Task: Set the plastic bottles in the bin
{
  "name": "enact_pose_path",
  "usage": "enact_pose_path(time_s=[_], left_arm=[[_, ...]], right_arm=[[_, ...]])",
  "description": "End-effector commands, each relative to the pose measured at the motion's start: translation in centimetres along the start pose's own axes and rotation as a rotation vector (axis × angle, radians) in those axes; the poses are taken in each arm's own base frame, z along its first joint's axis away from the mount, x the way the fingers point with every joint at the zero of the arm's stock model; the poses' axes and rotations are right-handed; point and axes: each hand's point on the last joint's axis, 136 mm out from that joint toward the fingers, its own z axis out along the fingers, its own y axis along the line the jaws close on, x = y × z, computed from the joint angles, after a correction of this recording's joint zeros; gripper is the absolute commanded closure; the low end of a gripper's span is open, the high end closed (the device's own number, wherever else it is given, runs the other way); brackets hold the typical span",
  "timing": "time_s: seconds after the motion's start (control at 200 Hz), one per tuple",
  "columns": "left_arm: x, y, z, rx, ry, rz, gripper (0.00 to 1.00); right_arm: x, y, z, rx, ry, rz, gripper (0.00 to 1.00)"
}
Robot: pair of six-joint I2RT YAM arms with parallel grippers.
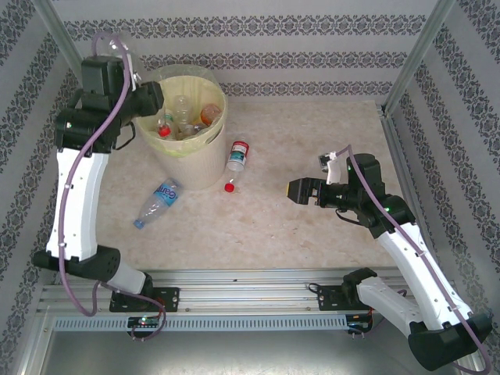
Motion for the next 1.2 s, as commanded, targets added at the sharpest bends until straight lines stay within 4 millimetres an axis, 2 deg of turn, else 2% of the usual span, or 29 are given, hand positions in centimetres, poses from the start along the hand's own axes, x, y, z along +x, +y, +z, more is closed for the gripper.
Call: enact_pose_path(time_s=[0.0, 0.17, 0.335, 0.465, 0.694, 1.009, 1.194], left_arm=[[-1.6, -1.0, 1.1, 0.021, -0.017, 0.144, 0.46], [-2.0, -1.2, 4.6, -0.002, -0.006, 0.147, 0.47], [-0.1, -1.6, 8.3, 0.005, 0.081, 0.079, 0.47], [1.5, -0.9, 10.3, -0.049, 0.141, -0.013, 0.47], [5.2, 0.7, 11.9, -0.155, 0.269, -0.082, 0.47], [8.1, 1.2, 13.0, -0.186, 0.366, -0.116, 0.42], [9.1, 1.3, 13.4, -0.192, 0.397, -0.118, 0.39]], right_arm=[[-0.6, 0.8, -0.6, -0.004, -0.018, -0.033, 0.02], [-0.8, 1.0, -0.7, -0.001, -0.021, -0.035, 0.02], [-0.9, 1.0, -0.9, 0.004, -0.022, -0.034, 0.02], [-0.8, 0.9, -0.9, 0.007, -0.020, -0.030, 0.02], [-0.6, 0.9, -0.8, 0.004, -0.020, -0.024, 0.02], [-0.4, 0.9, -1.1, 0.004, -0.024, -0.022, 0.02], [-0.4, 0.9, -1.2, 0.008, -0.025, -0.024, 0.02]])
